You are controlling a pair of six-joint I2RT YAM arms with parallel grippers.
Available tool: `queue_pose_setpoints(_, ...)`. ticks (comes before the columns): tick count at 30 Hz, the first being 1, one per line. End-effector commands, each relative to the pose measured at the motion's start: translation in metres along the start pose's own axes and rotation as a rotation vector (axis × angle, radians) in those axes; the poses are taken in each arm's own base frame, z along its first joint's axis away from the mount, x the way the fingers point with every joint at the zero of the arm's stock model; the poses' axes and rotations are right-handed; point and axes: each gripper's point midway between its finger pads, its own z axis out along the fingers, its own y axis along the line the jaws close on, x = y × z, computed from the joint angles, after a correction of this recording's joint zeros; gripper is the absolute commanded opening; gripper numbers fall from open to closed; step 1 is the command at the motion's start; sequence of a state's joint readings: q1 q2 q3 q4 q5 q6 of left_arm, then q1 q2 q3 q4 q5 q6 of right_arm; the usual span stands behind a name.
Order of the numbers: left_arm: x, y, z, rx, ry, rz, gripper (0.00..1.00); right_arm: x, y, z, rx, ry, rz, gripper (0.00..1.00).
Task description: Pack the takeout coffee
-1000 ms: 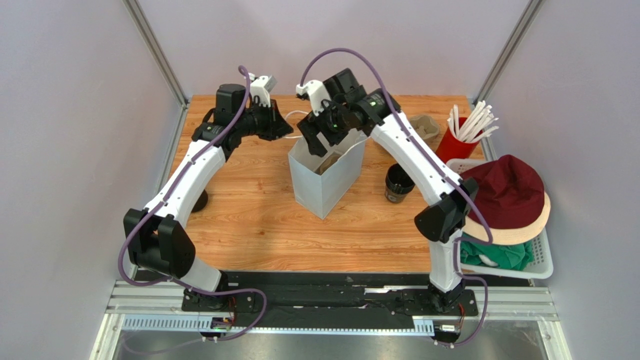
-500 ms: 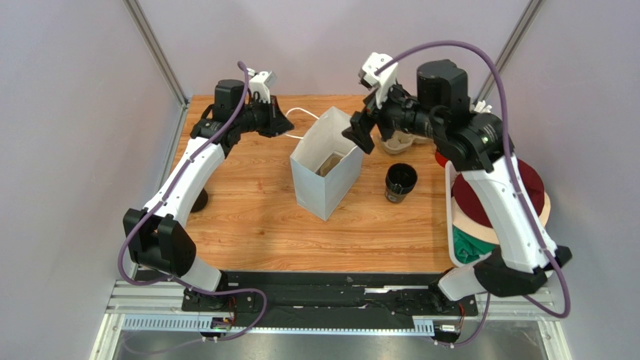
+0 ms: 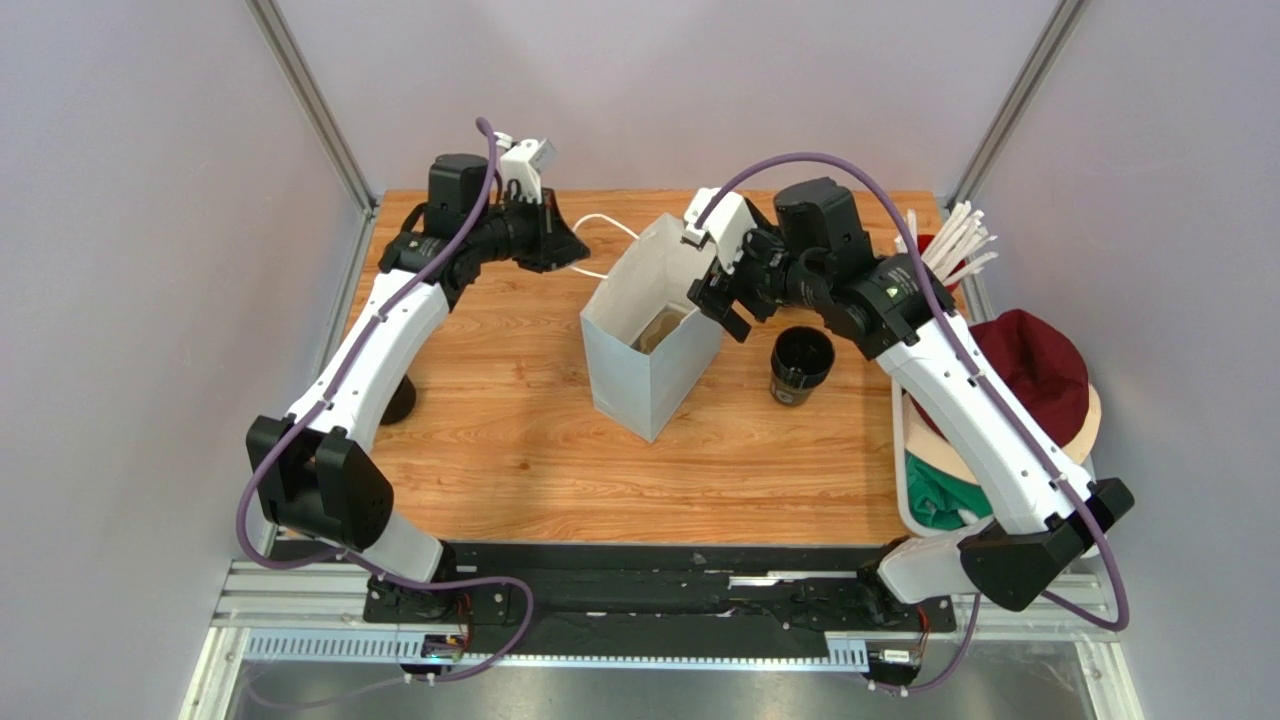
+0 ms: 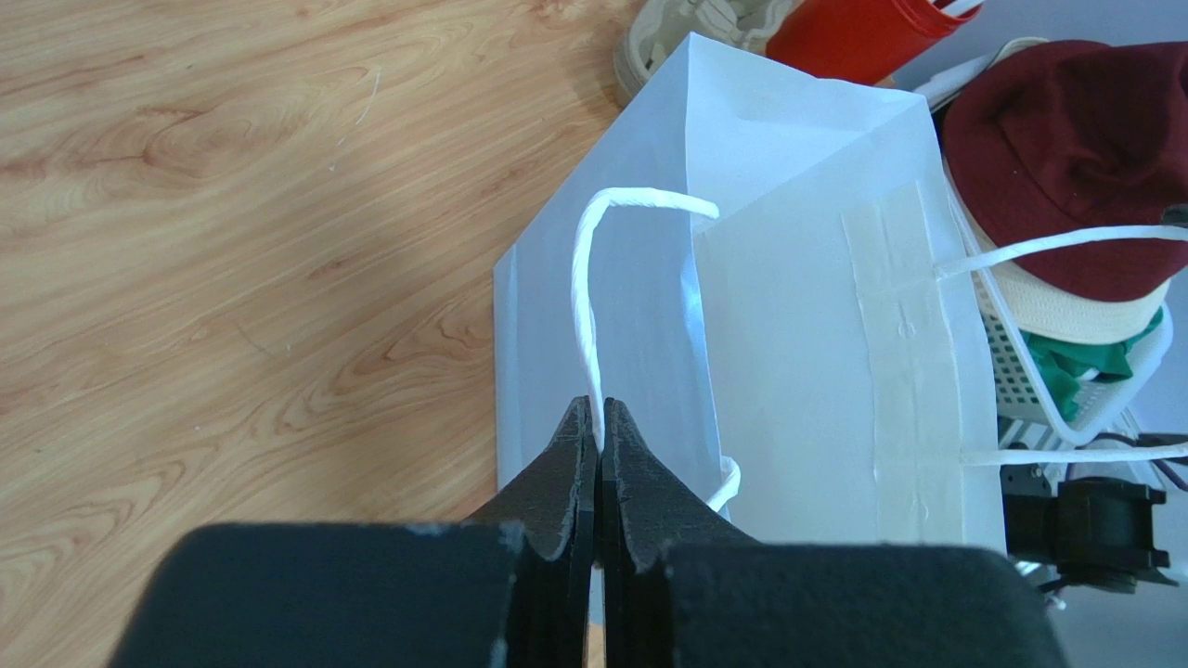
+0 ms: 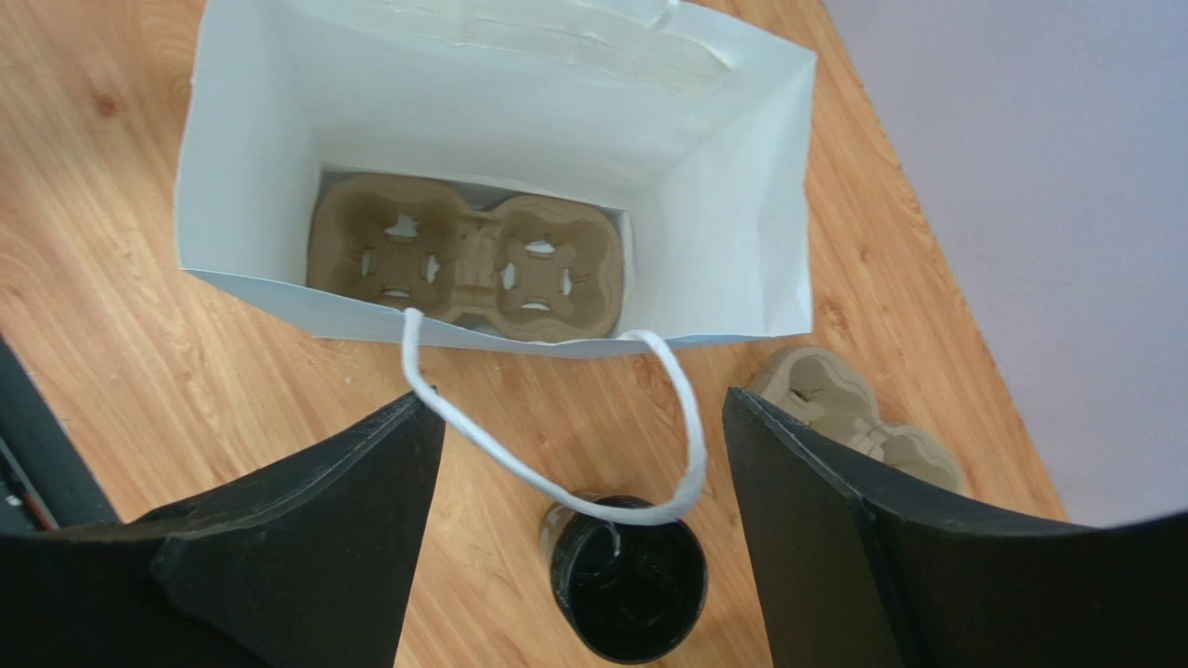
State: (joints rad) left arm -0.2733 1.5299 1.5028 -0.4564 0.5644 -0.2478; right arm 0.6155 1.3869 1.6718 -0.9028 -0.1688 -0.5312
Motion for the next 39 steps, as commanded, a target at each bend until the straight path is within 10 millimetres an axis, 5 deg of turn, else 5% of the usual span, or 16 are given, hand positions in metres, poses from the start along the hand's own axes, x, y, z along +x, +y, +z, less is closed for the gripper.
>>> queue_pose_setpoints(1, -0.015, -0.008, -0.006, 0.019, -0.025, 0.038, 0.00, -0.029, -0.025, -0.017, 0.094, -0.104, -0.081, 0.79)
queue_pose_setpoints(4, -0.016, -0.008, -0.007, 0.015, -0.024, 0.044, 0.00, -0.025, -0.024, -0.019, 0.081, -0.090, -0.111, 0.77)
queue_pose_setpoints(8, -0.019, -0.009, -0.008, 0.014, -0.027, 0.048, 0.00, -0.018, -0.027, -0.016, 0.089, -0.065, -0.142, 0.60)
queue_pose_setpoints(13, -0.026, -0.011, -0.009, 0.014, -0.032, 0.051, 0.00, -0.024, -0.020, -0.014, 0.047, -0.096, -0.147, 0.18)
queue_pose_setpoints(16, -0.034, -0.012, -0.011, 0.011, -0.036, 0.065, 0.00, -0.028, -0.019, -0.015, 0.040, -0.109, -0.140, 0.05)
queue_pose_setpoints(24, -0.065, -0.021, -0.019, 0.012, -0.060, 0.139, 0.00, -0.071, -0.044, -0.045, 0.162, -0.222, -0.078, 0.00)
queue_pose_setpoints(31, -0.124, -0.050, -0.046, 0.032, -0.163, 0.238, 0.00, -0.110, -0.047, -0.076, 0.162, -0.330, -0.042, 0.00)
queue_pose_setpoints(35, -0.133, -0.057, -0.054, 0.038, -0.194, 0.273, 0.00, -0.103, -0.035, -0.071, 0.109, -0.322, -0.025, 0.00)
queue_pose_setpoints(38, -0.116, -0.048, -0.045, 0.037, -0.159, 0.258, 0.00, -0.077, -0.023, -0.048, 0.072, -0.262, -0.013, 0.00)
queue_pose_setpoints(39, -0.090, -0.035, -0.031, 0.036, -0.098, 0.221, 0.00, -0.067, -0.018, -0.040, 0.056, -0.244, -0.002, 0.00)
